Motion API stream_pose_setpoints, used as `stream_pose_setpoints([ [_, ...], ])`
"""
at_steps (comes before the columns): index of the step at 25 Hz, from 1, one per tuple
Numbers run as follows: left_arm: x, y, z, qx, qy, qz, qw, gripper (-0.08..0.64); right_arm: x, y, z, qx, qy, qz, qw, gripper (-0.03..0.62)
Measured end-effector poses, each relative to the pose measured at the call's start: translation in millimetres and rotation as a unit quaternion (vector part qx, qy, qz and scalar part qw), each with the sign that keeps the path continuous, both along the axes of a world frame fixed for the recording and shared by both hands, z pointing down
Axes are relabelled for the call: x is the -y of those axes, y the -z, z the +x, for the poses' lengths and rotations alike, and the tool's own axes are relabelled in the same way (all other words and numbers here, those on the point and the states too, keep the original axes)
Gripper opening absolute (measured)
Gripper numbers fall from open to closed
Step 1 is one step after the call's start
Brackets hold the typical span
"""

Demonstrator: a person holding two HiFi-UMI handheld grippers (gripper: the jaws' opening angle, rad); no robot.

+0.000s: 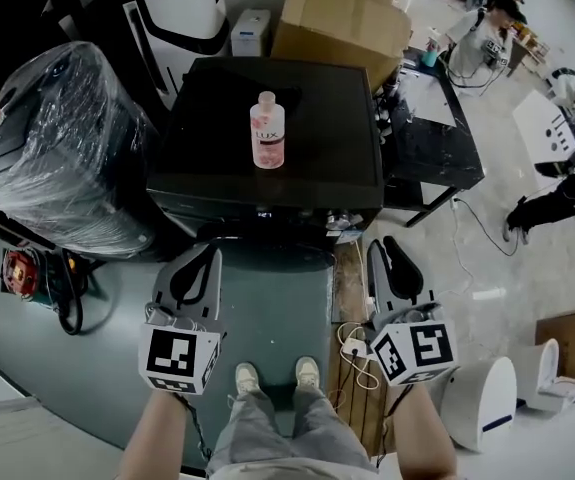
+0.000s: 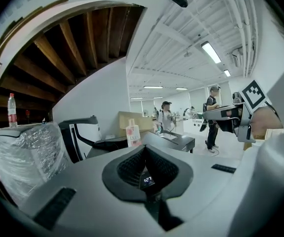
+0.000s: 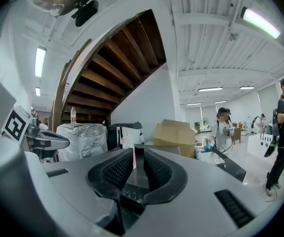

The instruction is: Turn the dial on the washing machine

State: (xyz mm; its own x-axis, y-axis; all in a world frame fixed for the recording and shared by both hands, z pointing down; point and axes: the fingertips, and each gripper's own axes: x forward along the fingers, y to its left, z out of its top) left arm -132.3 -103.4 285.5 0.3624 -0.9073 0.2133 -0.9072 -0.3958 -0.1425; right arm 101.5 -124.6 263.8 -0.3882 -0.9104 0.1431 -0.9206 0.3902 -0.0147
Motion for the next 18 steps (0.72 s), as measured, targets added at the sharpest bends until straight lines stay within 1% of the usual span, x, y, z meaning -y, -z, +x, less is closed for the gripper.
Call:
stream_pose_setpoints([
  [2, -8.4, 14.2, 1.6, -0.004, -0.005, 0.005, 1.0000, 0.018, -10.1, 19.9, -3.2, 0.004, 0.012, 0.008, 1.000, 0.066],
  [4, -15.1, 30.0, 1.6, 0.003, -0.007, 0.017, 0.9998, 0.018, -20.5, 41.7, -7.6, 0.009, 0.022, 0.018, 1.000, 0.054],
  [7, -23.2, 57.7, 0.0, 0.010, -0.007, 0.037, 0.9992, 0.018, -34.3, 73.6, -13.8, 0.009, 0.034, 0.037, 0.999, 0.052],
  [11, -35.6, 101.4, 6.3, -0.006, -0.005, 0.062, 0.9981, 0.018, -49.1, 112.1, -20.9, 0.004, 0.052, 0.064, 0.997, 0.048],
  [18, -65.4, 147.9, 10.4, 0.009, -0.018, 0.097, 0.9951, 0.018, -76.1, 170.9, -35.0, -0.001, 0.084, 0.108, 0.991, 0.043],
])
